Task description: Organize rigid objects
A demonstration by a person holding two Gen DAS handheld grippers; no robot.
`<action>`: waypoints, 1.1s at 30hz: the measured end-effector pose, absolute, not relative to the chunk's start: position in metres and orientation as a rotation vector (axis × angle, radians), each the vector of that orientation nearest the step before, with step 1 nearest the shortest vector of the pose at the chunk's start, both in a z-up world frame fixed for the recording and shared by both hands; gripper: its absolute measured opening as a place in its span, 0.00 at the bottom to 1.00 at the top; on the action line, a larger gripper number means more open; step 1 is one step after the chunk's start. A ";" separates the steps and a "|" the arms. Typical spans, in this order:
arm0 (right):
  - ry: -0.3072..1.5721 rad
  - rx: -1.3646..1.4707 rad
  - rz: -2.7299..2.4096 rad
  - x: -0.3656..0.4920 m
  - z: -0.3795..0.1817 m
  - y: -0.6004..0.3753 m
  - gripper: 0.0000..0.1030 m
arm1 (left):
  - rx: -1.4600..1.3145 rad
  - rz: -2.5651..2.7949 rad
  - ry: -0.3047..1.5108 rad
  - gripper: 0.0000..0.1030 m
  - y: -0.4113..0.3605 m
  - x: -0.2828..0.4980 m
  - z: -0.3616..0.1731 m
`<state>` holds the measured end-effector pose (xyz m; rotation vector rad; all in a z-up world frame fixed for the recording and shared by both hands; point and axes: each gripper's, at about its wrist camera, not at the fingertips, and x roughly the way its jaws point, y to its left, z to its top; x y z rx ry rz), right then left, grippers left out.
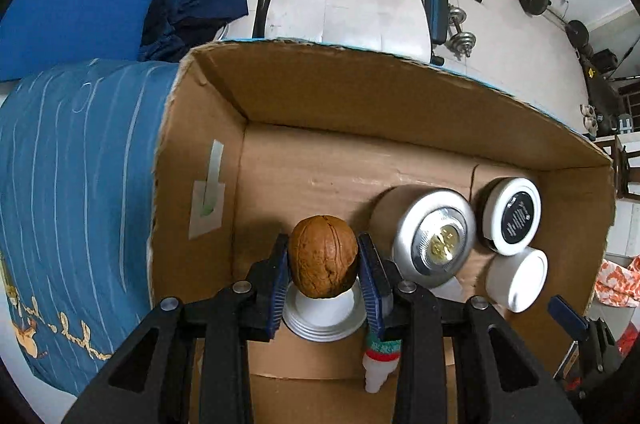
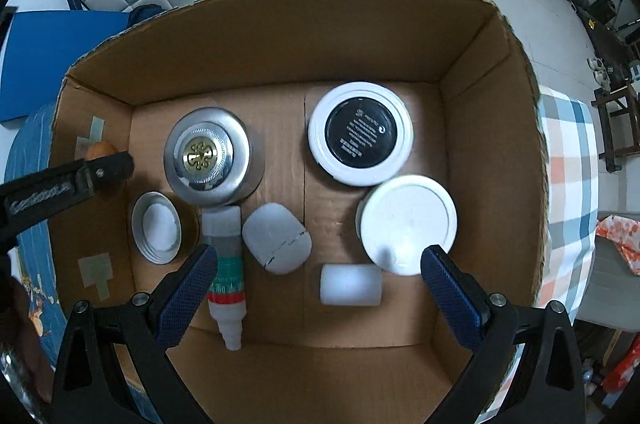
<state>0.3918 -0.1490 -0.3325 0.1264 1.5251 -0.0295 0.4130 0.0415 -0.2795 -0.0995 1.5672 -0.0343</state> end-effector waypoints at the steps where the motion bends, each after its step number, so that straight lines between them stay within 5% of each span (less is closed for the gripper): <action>1: 1.528 0.123 -0.029 0.394 -0.334 -0.148 1.00 | -0.096 -0.036 1.576 0.29 0.041 0.416 -0.281; 14: 1.541 0.065 -0.026 0.394 -0.340 -0.135 1.00 | -0.076 -0.047 1.571 0.60 0.039 0.411 -0.267; 16: 1.545 0.060 -0.027 0.390 -0.339 -0.134 1.00 | -0.042 -0.037 1.534 0.85 0.038 0.405 -0.259; 18: 1.547 0.059 -0.030 0.385 -0.337 -0.134 1.00 | -0.018 -0.035 1.505 0.93 0.037 0.398 -0.252; 33: 1.513 0.086 -0.078 0.331 -0.299 -0.158 1.00 | 0.034 -0.049 1.373 0.96 0.033 0.324 -0.195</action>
